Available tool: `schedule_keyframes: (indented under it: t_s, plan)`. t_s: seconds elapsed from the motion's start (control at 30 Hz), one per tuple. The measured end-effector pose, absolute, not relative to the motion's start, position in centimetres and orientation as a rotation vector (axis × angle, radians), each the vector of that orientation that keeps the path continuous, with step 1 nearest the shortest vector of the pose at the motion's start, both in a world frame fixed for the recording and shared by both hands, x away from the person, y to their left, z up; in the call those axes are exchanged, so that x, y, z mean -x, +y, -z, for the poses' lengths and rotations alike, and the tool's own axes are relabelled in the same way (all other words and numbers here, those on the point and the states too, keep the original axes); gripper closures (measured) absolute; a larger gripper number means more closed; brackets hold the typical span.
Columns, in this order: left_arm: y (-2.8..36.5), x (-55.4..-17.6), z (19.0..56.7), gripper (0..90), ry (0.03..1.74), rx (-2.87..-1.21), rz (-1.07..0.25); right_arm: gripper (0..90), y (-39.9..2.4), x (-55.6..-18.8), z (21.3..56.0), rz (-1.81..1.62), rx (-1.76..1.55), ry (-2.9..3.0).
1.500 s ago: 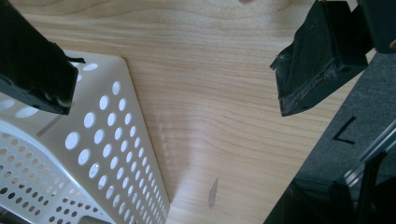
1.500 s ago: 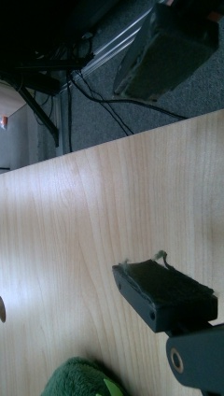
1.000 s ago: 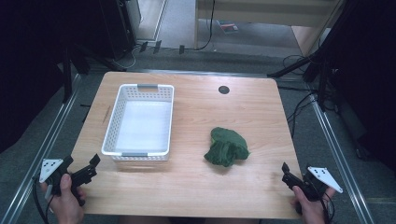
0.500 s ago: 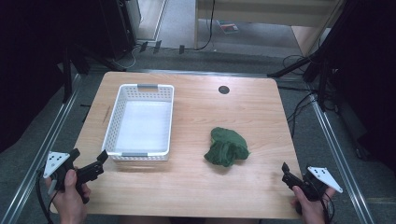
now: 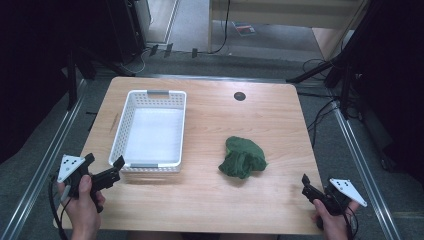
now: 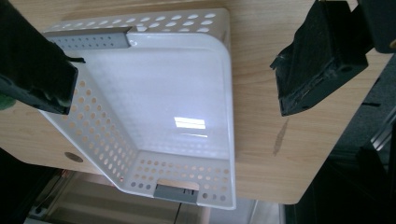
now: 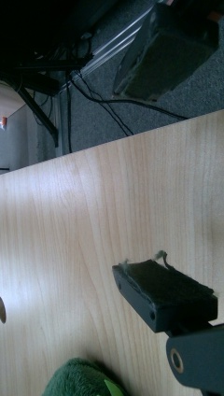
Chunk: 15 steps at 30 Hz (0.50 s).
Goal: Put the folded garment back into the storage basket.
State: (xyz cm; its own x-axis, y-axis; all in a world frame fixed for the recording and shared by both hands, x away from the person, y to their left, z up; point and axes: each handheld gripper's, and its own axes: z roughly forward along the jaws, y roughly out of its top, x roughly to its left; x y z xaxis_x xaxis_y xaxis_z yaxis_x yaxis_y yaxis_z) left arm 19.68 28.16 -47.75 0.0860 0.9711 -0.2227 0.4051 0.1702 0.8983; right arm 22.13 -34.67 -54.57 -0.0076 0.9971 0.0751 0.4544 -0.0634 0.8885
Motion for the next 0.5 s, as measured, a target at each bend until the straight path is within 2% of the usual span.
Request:
schedule_keyframes:
  t_s: [0.5]
  plan:
    - [23.7, -21.9, 47.4, 0.0, 1.427, -1.464, -0.675, 13.0, -34.7, -22.1, 54.6, -1.027, -1.592, 1.536]
